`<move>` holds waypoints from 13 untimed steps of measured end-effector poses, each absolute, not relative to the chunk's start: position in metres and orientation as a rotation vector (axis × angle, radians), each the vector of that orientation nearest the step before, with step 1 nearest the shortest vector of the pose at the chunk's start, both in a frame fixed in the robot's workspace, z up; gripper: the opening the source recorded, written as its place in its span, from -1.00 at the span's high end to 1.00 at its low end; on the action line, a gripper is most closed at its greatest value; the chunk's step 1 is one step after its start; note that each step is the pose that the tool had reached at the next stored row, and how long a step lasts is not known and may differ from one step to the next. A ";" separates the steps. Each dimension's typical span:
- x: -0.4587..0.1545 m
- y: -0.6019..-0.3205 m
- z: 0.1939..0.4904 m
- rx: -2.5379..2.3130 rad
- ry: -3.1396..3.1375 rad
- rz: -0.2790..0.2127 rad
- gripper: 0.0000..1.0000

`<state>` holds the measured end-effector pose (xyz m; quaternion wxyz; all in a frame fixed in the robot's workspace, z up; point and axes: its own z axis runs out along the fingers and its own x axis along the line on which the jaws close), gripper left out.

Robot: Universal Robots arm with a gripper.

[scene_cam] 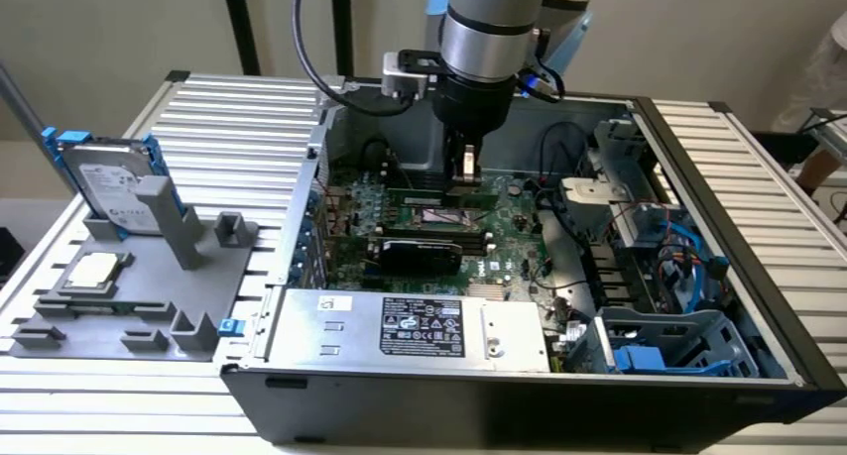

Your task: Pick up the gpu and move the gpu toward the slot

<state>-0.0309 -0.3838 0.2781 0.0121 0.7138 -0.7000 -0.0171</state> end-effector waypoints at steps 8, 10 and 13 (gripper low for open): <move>-0.031 -0.384 0.264 2.225 -2.182 -0.053 0.73; -0.031 -0.384 0.260 2.225 -2.182 -0.053 0.73; -0.031 -0.384 0.255 2.225 -2.182 -0.053 0.73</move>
